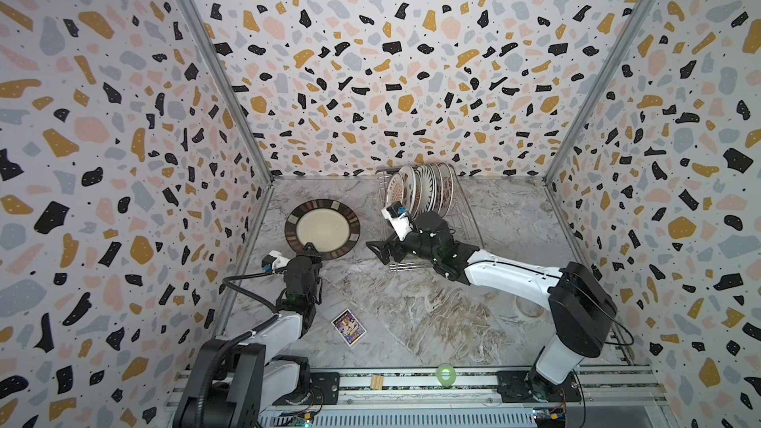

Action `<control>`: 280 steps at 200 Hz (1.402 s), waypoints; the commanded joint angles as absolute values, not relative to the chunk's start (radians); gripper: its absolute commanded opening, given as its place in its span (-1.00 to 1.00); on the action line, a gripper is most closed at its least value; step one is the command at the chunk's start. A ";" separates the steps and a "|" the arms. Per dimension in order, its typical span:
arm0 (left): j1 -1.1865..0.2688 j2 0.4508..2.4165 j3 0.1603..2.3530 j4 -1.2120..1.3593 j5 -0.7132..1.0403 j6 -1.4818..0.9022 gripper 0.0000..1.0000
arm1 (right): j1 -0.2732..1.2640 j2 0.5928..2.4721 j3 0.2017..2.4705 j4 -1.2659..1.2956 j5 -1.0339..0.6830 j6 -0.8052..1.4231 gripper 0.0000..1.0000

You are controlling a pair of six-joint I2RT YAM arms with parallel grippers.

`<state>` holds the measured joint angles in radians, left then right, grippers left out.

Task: Unload the plates from the dish rack
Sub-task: 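Carry the plate away from the rack with the left gripper while the right gripper releases, then lower the plate flat onto the table with the left gripper and open it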

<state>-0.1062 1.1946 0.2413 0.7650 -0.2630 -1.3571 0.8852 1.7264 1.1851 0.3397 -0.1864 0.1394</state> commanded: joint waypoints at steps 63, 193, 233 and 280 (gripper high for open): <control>-0.070 1.365 0.359 0.979 -0.322 -1.425 -1.00 | 0.957 2.024 1.544 0.162 -0.250 0.112 0.98; -0.061 1.651 0.457 1.095 -0.426 -1.475 -1.00 | 0.951 2.125 1.676 0.066 -0.092 0.077 0.97; -0.055 1.744 0.493 1.096 -0.452 -1.491 -1.00 | 0.951 2.162 1.754 0.011 -0.058 0.079 0.98; -0.052 1.825 0.533 1.129 -0.432 -1.496 -0.82 | 0.953 2.163 1.757 0.006 -0.035 0.069 0.98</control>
